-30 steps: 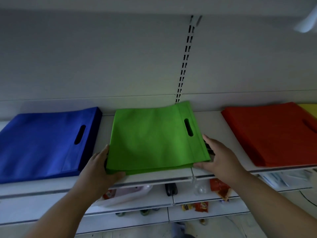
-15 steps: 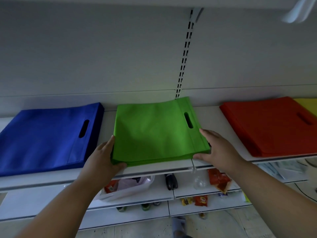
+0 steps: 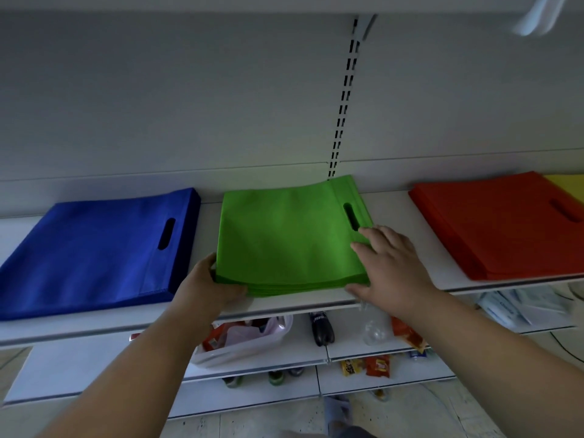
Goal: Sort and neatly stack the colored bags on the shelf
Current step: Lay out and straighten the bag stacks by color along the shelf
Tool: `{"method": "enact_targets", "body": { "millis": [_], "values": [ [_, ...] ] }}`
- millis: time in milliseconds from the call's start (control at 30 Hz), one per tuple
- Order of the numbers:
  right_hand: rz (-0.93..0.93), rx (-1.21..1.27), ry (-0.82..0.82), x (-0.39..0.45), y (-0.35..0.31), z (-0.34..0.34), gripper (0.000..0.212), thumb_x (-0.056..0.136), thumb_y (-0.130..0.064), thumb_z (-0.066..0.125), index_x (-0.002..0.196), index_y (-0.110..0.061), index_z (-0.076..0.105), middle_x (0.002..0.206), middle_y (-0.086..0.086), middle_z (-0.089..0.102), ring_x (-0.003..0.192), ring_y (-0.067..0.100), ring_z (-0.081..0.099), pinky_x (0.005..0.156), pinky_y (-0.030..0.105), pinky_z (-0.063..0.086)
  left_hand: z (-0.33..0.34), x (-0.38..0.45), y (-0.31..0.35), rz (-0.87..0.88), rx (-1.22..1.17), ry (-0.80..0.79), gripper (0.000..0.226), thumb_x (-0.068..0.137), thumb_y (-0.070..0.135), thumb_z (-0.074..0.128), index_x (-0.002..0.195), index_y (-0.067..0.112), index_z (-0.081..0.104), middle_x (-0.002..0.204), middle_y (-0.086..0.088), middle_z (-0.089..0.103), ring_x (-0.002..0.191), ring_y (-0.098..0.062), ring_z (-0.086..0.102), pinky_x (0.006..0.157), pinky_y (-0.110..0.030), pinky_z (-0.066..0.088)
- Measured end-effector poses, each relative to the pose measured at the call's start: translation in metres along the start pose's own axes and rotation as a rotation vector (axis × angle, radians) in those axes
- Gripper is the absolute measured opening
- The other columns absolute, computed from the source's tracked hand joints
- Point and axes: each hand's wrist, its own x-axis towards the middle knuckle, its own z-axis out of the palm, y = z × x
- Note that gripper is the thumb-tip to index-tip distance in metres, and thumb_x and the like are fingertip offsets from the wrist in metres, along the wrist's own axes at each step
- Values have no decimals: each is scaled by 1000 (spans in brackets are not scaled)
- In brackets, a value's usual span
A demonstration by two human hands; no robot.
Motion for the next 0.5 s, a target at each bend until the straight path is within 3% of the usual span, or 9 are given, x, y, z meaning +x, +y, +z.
{"method": "enact_targets", "body": {
  "millis": [100,300,500],
  "values": [
    [-68,109,50,7,-33,-5,73,76,-67,60,129,-17,57,136,5,51,126,28,43,105,46,36,4,1,-2,7,-92,-5,61,73,-5,77,128,8,56,102,-9,73,96,-27,70,94,-46,53],
    [-183,322,5,30,-99,-3,69,84,-63,58,133,-16,49,128,1,50,119,20,43,103,39,35,3,-2,-3,105,-5,-8,66,74,-2,79,130,19,52,104,-2,71,98,-21,68,91,-44,54],
    [-181,341,-36,42,-105,7,64,83,-63,59,127,-16,52,122,2,51,114,21,44,98,38,38,1,-6,1,160,135,-16,70,73,3,80,132,26,50,102,4,69,95,-15,67,90,-41,55]
  ]
}}
